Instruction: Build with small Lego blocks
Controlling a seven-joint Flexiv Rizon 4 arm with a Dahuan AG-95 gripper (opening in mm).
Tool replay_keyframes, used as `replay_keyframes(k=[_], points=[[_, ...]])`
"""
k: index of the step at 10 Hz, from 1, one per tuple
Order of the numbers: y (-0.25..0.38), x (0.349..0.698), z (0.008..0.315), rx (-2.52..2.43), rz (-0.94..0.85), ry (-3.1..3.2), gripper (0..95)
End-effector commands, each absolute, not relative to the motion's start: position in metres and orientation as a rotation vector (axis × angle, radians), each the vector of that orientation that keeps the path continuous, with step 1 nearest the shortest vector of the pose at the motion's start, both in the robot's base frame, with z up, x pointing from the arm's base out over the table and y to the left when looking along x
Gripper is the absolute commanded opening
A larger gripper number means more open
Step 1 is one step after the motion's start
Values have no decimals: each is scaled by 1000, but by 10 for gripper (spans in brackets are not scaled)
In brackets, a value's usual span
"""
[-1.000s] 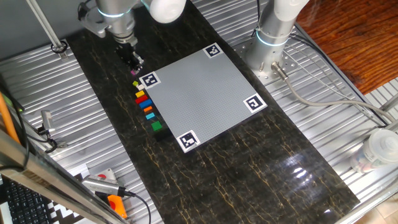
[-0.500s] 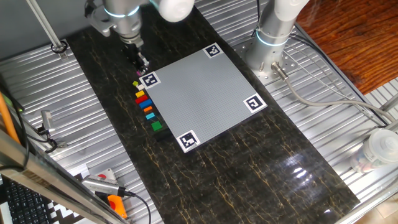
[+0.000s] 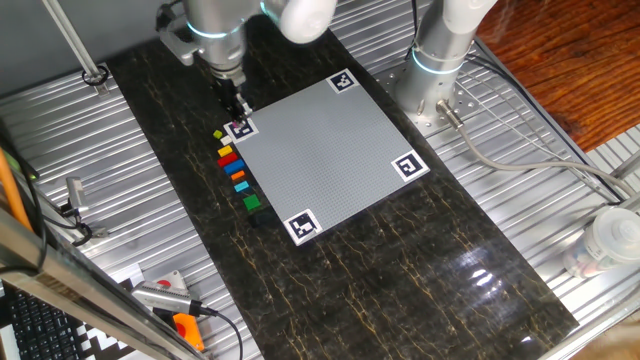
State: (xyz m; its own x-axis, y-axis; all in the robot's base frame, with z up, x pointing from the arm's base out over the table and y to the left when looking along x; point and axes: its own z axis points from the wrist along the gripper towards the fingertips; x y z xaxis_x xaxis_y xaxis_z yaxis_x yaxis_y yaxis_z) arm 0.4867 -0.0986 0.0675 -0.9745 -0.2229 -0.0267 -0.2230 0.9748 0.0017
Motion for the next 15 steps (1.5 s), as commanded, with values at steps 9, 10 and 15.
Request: replay_keyframes(k=[9, 10, 15], points=[[-85, 489, 46, -297, 3, 3086, 0], [-84, 489, 43, -303, 3, 3084, 0], [-83, 488, 36, -310, 8, 3084, 0]])
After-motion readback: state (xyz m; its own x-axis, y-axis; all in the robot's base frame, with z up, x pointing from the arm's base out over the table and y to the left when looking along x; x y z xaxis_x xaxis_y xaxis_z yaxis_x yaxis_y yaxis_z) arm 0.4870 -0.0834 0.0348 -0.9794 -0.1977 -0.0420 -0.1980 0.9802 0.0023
